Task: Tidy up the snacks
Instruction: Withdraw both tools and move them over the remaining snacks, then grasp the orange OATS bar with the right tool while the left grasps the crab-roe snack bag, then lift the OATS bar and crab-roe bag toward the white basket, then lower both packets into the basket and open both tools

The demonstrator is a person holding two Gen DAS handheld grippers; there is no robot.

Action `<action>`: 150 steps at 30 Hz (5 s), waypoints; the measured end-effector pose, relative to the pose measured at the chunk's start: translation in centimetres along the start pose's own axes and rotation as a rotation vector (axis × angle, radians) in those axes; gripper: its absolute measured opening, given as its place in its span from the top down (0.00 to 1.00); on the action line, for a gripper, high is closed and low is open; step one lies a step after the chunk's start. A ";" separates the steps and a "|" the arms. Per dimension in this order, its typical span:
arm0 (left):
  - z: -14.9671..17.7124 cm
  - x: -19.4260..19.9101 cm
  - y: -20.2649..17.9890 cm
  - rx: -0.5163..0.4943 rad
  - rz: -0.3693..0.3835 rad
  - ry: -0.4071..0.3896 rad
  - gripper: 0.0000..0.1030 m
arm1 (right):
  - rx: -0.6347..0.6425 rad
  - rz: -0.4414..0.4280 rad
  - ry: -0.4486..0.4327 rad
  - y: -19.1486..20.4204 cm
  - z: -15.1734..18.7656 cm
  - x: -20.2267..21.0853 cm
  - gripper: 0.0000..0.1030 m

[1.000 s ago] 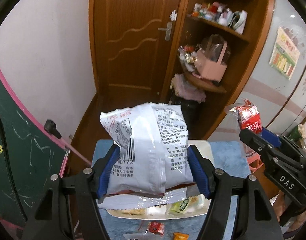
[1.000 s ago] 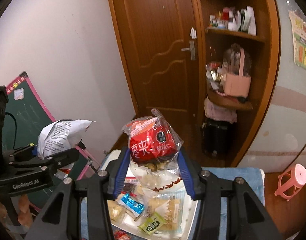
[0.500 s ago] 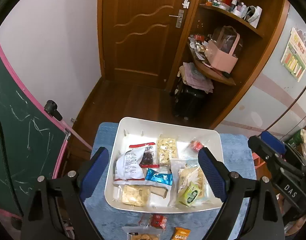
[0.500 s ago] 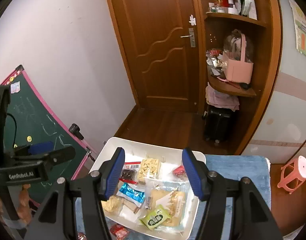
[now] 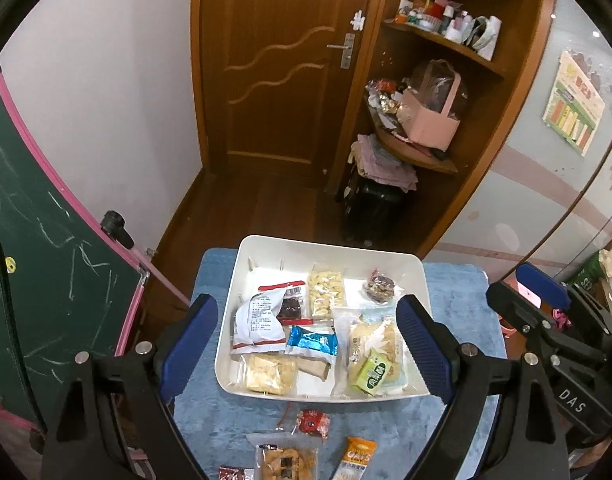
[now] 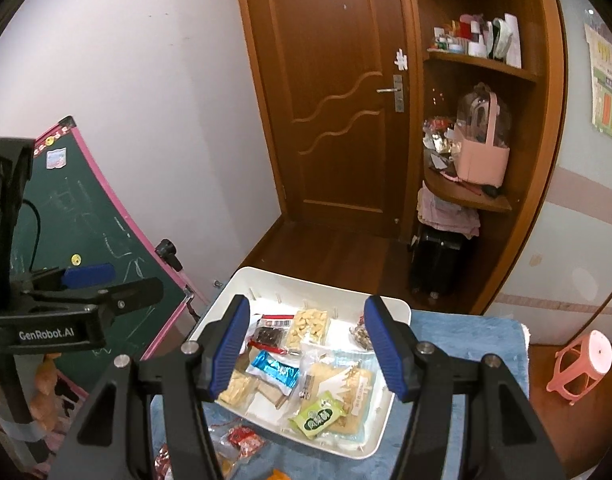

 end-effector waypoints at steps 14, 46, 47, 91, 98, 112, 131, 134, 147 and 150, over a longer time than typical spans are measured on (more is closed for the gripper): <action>5.8 6.6 -1.2 -0.097 -0.019 -0.055 0.09 | -0.019 0.022 0.016 1.2 4.4 4.5 0.37; 28.1 -11.9 2.0 -0.040 -0.073 0.481 0.08 | -0.419 -0.002 0.636 1.6 27.9 -9.6 0.37; 28.2 -12.1 2.1 -0.039 -0.076 0.485 0.08 | -0.420 0.000 0.643 1.8 28.0 -9.9 0.37; 28.6 -7.3 -0.7 -0.009 0.058 0.469 0.26 | -0.365 0.057 0.569 -0.4 27.1 -3.9 0.56; 22.2 -2.2 -2.2 -0.034 0.097 0.288 0.26 | -0.328 0.042 0.456 0.4 22.9 -1.6 0.56; 6.3 5.6 -1.5 -0.025 0.102 -0.060 0.25 | -0.153 0.088 0.030 0.0 5.0 4.4 0.56; 0.2 0.8 -2.7 -0.032 0.063 -0.086 0.25 | -0.120 0.097 0.023 -0.8 -0.4 0.3 0.56; 0.3 -0.9 -2.5 -0.031 0.045 -0.065 0.24 | -0.124 0.108 0.055 -1.3 -0.1 -1.4 0.56; 1.8 -5.0 -0.2 0.036 0.001 0.031 0.09 | -0.173 0.074 0.148 -2.5 2.3 -5.0 0.48; 2.0 -4.7 0.3 0.041 0.002 0.031 0.07 | -0.167 0.072 0.154 -2.3 2.6 -4.9 0.48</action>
Point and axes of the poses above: each gripper's, at about its wrist camera, not at the fingertips, and x roughly against the way its jaws point, y to its left, z to its underside, the point moved 5 cm from there along -x, roughly the way its jaws point, and after that the axes turned 2 degrees about -z, right-handed, at the moved point
